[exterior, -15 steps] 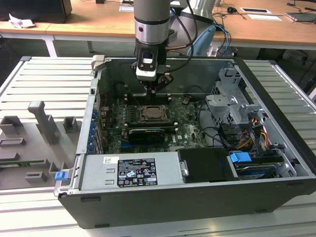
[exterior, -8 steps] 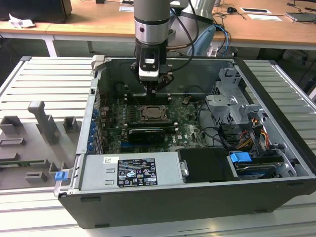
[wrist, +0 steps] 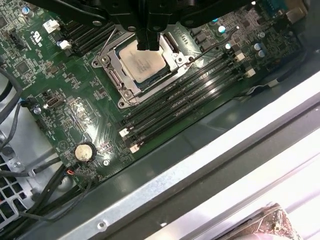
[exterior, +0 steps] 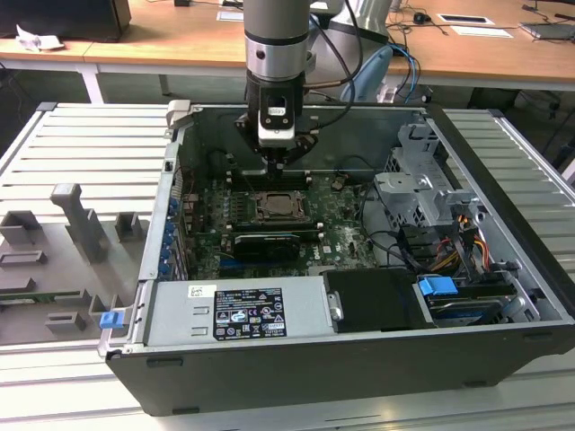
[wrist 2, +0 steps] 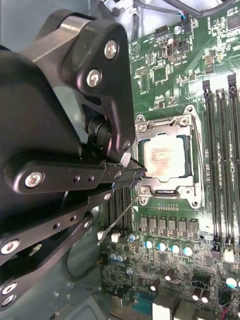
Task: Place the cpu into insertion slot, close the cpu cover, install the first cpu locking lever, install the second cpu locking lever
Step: 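Install the first cpu locking lever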
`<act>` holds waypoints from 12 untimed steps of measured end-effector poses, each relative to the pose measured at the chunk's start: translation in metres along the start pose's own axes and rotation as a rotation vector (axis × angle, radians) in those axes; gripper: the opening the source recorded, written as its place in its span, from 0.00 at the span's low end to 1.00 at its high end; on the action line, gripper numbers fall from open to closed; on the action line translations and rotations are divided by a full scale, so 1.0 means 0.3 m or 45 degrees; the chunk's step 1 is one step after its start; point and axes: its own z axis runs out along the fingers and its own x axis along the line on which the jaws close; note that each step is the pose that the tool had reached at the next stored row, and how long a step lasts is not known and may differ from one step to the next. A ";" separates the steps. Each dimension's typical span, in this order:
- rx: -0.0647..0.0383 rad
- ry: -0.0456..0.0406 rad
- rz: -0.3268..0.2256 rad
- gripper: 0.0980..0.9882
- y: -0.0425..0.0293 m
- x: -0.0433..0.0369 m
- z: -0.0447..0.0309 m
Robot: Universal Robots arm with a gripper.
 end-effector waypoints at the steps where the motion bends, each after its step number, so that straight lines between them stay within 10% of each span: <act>1: 0.000 0.000 -0.009 0.01 0.000 0.000 0.000; 12: -0.003 0.005 -0.137 0.01 0.000 0.000 0.000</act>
